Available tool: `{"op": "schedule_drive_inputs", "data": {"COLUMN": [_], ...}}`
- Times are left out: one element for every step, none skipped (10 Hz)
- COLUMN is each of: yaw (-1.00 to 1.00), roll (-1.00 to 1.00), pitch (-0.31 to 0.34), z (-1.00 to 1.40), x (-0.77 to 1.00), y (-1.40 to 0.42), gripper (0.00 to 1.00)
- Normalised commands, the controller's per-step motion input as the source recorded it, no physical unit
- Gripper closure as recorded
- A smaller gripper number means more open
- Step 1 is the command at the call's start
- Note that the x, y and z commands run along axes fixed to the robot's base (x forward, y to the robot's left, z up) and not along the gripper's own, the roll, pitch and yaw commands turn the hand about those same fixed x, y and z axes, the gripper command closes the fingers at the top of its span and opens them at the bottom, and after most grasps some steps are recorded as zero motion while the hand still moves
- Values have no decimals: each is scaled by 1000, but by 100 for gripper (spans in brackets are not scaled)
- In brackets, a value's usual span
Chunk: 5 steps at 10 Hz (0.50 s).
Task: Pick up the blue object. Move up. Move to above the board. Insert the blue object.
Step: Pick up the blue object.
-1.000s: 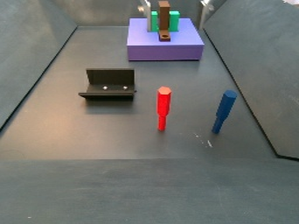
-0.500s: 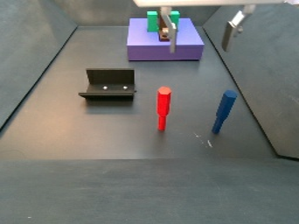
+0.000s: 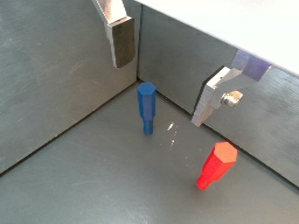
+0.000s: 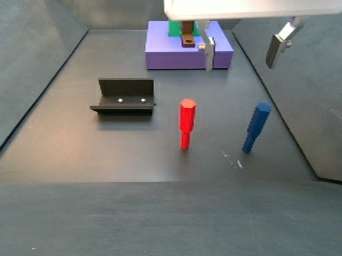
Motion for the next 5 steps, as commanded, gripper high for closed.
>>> {"op": "schedule_drive_inputs", "data": {"yaw": [0,0,0,3,6], "roll": [4,10,0,0,4], "pitch": [-54,-50,-56,-51,-47], "z": [-111,-117,-91,-91,-83], "x": [-166,-171,-211,-189,-174], "y": [131,146,180,151,91], "gripper": [0,0,0,0,0]}}
